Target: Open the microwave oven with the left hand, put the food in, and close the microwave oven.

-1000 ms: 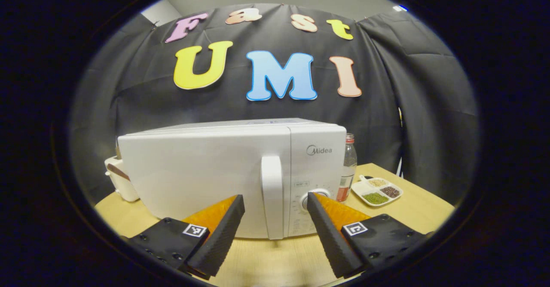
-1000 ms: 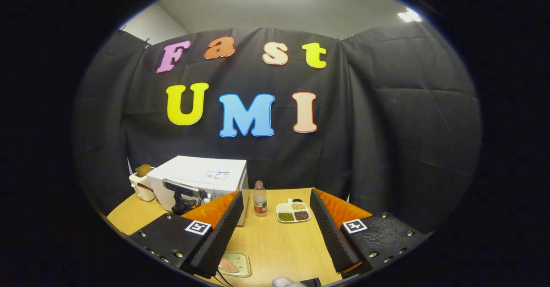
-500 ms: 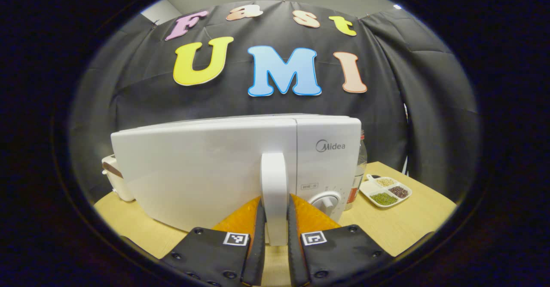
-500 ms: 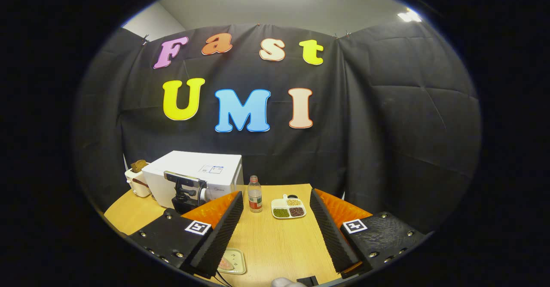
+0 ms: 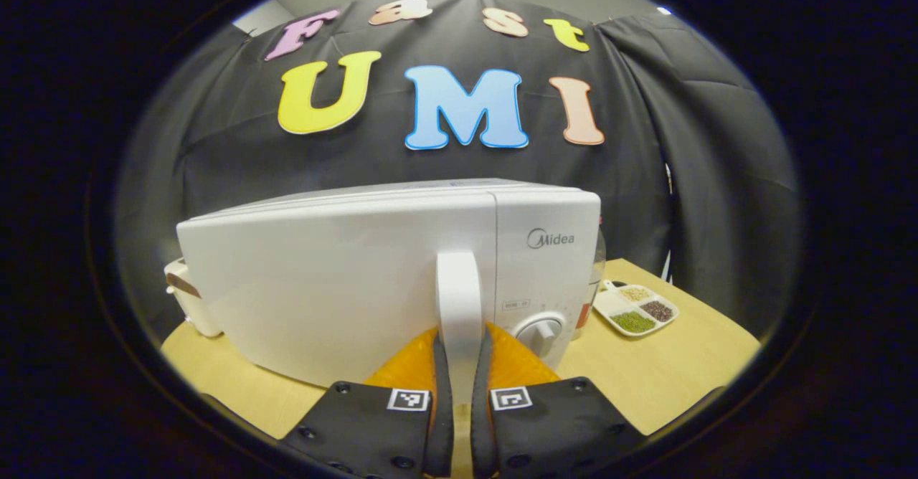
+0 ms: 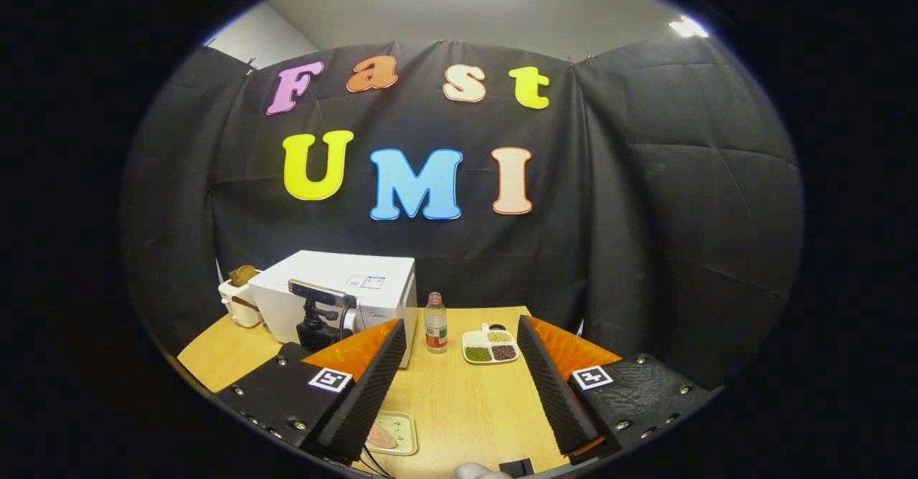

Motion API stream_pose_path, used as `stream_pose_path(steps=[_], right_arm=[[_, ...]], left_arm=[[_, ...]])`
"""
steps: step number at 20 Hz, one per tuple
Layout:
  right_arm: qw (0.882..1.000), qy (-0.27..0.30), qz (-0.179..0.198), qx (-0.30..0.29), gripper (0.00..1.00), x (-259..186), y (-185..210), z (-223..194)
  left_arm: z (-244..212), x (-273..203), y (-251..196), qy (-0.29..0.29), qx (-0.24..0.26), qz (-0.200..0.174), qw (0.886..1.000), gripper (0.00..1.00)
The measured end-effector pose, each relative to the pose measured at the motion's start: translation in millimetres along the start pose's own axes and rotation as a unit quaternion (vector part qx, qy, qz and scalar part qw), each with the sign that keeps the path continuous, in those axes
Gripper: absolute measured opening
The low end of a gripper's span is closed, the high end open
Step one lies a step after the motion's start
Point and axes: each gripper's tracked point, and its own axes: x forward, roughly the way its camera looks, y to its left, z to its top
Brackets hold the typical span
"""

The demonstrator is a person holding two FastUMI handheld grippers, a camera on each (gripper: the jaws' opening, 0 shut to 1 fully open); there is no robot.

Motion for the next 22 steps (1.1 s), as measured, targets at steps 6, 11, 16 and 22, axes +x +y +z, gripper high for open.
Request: stream_pose_path(steps=[6,11,16,22], right_arm=[[0.999,0.010,0.045,0.012,0.96,-2.4,25.3,-4.6],[0.995,0.018,0.093,0.012,0.95,-14.2,56.1,-7.3],[0.992,0.015,0.122,0.006,0.96,-26.6,86.8,-12.0],[0.988,0.035,0.147,0.012,0.96,-35.3,128.0,-27.9]], left_arm=[[-33.2,-133.8,42.7,-0.025,0.034,0.006,0.999,0.18],[-54.0,-215.9,106.9,0.005,0.076,0.063,0.995,0.28],[-64.2,-266.1,177.7,0.022,0.070,0.123,0.990,0.31],[-75.5,-303.1,245.4,0.029,0.033,0.136,0.990,0.38]])
